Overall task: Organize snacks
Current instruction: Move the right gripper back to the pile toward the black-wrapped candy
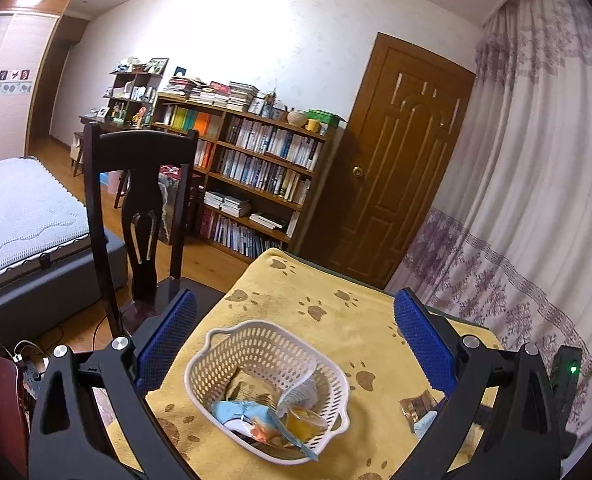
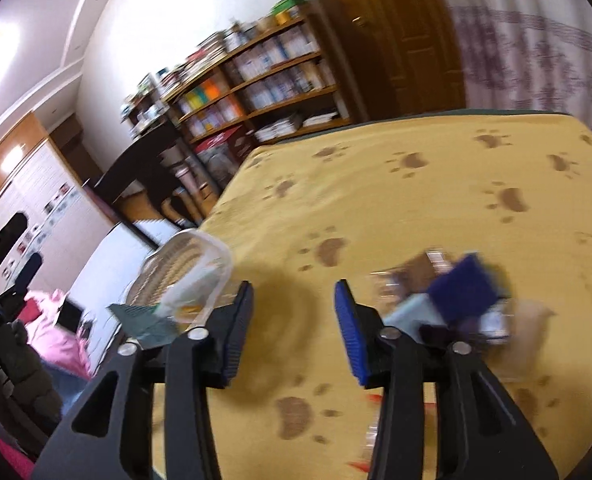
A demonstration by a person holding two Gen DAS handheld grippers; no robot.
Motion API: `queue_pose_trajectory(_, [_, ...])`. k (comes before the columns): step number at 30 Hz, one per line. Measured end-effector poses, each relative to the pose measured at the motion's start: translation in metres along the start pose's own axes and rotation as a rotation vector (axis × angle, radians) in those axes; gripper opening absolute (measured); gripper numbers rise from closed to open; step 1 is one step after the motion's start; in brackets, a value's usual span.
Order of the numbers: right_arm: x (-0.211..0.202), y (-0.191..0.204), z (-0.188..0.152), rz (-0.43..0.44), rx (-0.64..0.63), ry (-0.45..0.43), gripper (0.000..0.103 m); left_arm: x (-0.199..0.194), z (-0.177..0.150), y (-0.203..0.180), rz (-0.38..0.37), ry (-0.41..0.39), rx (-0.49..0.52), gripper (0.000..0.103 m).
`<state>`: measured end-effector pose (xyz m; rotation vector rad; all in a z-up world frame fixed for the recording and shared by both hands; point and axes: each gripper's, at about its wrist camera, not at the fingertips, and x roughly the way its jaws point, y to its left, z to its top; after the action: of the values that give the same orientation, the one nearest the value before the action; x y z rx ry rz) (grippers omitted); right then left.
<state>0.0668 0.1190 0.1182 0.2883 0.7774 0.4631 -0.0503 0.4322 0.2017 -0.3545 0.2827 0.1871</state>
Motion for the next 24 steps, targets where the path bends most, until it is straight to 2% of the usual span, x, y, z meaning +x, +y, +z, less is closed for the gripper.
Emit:
queue_pose_trajectory(6, [-0.021,-0.058,-0.006,-0.12,0.096,-0.027,0.047,-0.002,-0.004,-0.014,-0.018,0.002,0.036,0.1])
queue_pose_trajectory(10, [-0.026,-0.094,-0.012,-0.167,0.171,-0.035,0.047,0.0,-0.007,-0.019,-0.027,0.007,0.05,0.1])
queue_pose_trajectory(20, [-0.024,-0.119,-0.028,-0.223,0.211,-0.016,0.047,0.003,-0.012,-0.027,-0.041,0.022,0.071,0.1])
queue_pose_trajectory(24, [-0.019,-0.12,-0.035,-0.193,0.207,0.005,0.047,0.003,-0.013,-0.03,-0.047,0.025,0.081,0.1])
